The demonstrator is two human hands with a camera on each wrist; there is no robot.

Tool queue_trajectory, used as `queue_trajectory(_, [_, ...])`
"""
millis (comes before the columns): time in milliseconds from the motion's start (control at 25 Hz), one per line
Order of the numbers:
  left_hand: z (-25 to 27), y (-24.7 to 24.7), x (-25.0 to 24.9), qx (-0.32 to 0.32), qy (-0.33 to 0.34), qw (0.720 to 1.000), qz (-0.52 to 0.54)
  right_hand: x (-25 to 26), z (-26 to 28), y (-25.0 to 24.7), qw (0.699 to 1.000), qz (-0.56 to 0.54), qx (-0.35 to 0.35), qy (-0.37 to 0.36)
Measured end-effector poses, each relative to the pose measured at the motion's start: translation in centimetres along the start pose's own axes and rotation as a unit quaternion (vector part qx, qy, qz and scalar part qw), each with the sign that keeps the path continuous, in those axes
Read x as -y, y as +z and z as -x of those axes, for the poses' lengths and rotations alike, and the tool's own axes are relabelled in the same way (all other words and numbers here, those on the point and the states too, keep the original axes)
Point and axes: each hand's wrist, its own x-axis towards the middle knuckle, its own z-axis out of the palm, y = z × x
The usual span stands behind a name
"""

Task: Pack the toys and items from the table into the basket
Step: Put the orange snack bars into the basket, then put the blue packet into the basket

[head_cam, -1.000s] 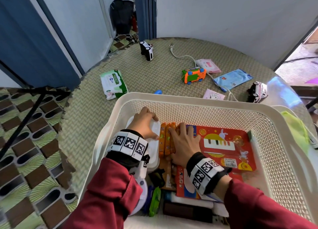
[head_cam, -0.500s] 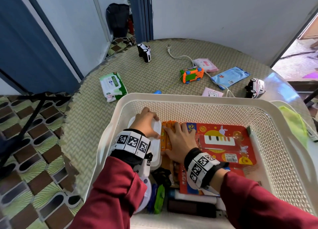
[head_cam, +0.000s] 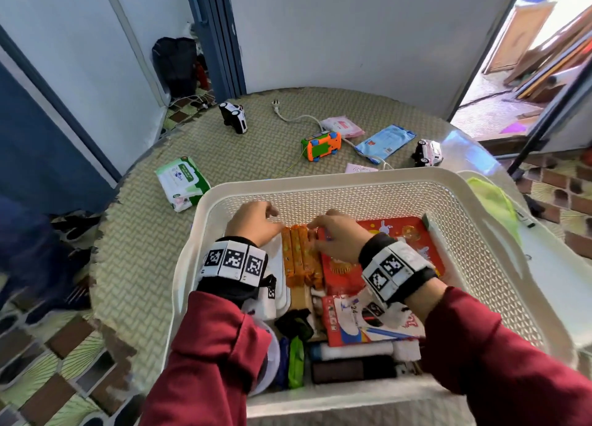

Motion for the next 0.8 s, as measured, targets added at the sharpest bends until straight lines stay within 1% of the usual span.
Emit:
queue_trajectory(40, [0.2, -0.5, -0.8, -0.012, 0.020, 1.000, 0.021, -0.1, 0.7, -1.1, 1.000, -0.002, -0.013, 0.002])
queue_trajectory(120, [1.0, -1.5, -3.0, -0.030, 0.069, 0.995, 0.065, -0.4, 2.4, -3.5, 0.998, -0.027, -0.059, 0.006])
queue_trajectory(200, [2.0, -2.4, -5.4, -0.045, 0.116, 0.987, 0.101, -0.5, 4.5, -6.0, 0.989, -0.066, -0.130, 0.013])
queue_trajectory(360, [4.2, -3.8, -10.8, -0.078, 0.201, 0.965, 0.152, -1.6, 9.9, -10.5, 0.951, -0.120, -0.284, 0.037])
queue_trajectory(480, [5.9, -3.5, -15.3, -0.085, 0.254, 0.946, 0.184, -4.2, 14.1, -12.8, 0.915, -0.156, -0.369, 0.048])
queue_trajectory(520, [6.4, -3.1, -16.6, -0.081, 0.268, 0.941, 0.191, -5.1, 15.3, -13.2, 0.909, -0.158, -0.381, 0.056])
queue_trajectory(600, [7.9, -1.3, -20.0, -0.052, 0.293, 0.932, 0.206, -7.7, 18.6, -13.5, 0.899, -0.159, -0.401, 0.076])
queue_trajectory(680, [9.7, 1.2, -23.4, -0.017, 0.320, 0.923, 0.214, -10.5, 22.1, -13.3, 0.893, -0.155, -0.412, 0.095])
queue_trajectory(800, [12.9, 5.9, -28.4, 0.031, 0.357, 0.908, 0.217, -15.0, 27.7, -12.2, 0.889, -0.148, -0.411, 0.134])
